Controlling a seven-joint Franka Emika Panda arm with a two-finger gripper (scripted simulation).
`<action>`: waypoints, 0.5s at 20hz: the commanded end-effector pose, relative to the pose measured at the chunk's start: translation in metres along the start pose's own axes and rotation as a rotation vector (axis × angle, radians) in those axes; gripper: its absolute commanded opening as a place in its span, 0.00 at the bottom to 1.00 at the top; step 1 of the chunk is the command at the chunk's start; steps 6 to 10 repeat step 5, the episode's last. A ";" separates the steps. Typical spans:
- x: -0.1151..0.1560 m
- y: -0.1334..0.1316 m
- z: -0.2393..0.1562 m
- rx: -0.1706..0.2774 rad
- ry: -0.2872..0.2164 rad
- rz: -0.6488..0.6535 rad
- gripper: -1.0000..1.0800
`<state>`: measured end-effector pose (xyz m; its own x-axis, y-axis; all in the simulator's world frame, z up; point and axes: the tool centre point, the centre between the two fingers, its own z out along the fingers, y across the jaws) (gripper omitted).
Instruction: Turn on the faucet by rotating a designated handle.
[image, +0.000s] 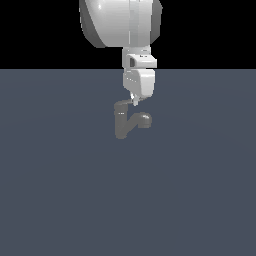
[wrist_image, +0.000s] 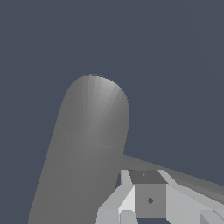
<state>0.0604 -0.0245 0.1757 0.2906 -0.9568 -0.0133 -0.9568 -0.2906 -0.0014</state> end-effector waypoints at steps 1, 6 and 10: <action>0.033 0.004 0.002 -0.001 0.012 0.040 0.00; 0.044 0.000 0.002 -0.001 0.013 0.045 0.00; 0.044 0.000 0.002 -0.001 0.013 0.045 0.00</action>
